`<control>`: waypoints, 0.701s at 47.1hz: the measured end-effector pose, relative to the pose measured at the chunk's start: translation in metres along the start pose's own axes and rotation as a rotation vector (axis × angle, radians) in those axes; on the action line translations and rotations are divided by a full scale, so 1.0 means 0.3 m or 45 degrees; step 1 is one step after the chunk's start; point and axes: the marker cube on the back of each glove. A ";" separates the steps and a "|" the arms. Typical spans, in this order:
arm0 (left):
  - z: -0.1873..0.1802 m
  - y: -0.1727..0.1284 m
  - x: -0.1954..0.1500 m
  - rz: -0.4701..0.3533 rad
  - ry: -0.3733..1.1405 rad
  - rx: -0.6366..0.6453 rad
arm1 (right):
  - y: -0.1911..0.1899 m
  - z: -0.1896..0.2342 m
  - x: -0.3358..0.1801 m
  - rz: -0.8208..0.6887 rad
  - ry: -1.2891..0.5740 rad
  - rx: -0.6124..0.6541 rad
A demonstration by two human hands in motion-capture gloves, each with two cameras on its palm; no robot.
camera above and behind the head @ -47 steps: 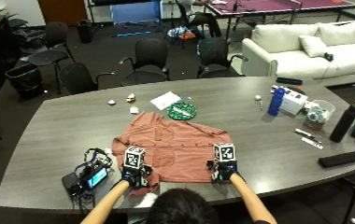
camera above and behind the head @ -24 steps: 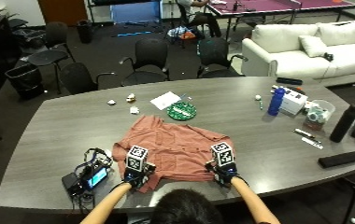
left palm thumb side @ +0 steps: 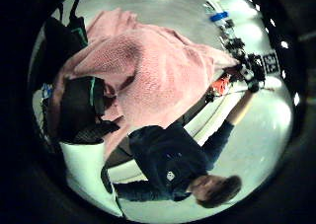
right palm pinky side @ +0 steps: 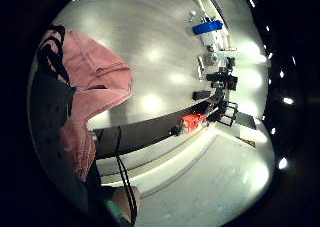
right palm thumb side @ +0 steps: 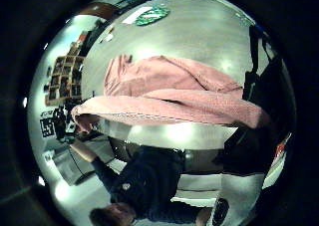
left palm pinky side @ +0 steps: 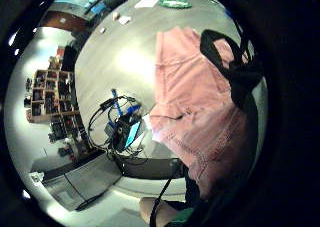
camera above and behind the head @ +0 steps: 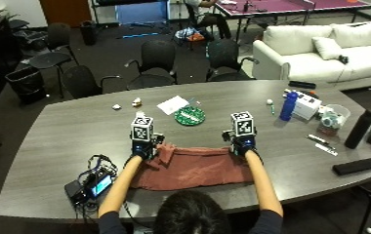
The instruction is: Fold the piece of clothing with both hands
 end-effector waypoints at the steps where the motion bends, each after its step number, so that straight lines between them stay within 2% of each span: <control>1: 0.011 -0.017 -0.003 -0.052 -0.007 -0.035 | -0.031 0.001 -0.021 -0.036 -0.002 0.053; 3: 0.052 -0.062 -0.016 -0.154 -0.023 -0.090 | -0.090 0.020 -0.056 -0.055 -0.008 0.082; 8: 0.197 -0.208 -0.082 -0.385 -0.062 -0.145 | -0.244 0.130 -0.096 -0.004 -0.012 0.014; 11: 0.218 -0.249 -0.135 -0.512 -0.062 -0.064 | -0.297 0.161 -0.094 0.024 0.012 0.115; 14: 0.173 -0.253 -0.169 -0.557 0.023 0.103 | -0.292 0.148 -0.064 0.096 0.014 0.275; 18: 0.125 -0.171 -0.150 -0.511 0.213 0.072 | -0.239 0.121 -0.004 0.194 -0.028 0.372; 22: 0.103 -0.101 -0.116 -0.436 0.305 0.058 | -0.205 0.103 0.051 0.277 -0.088 0.414; 25: 0.095 -0.052 -0.091 -0.376 0.321 0.118 | -0.164 0.130 0.073 0.287 -0.191 0.268; 29: 0.118 -0.010 -0.050 -0.244 0.303 0.250 | -0.128 0.196 0.112 0.380 -0.263 0.067; 33: 0.184 0.060 -0.008 -0.204 0.245 0.219 | -0.124 0.269 0.140 0.471 -0.270 -0.051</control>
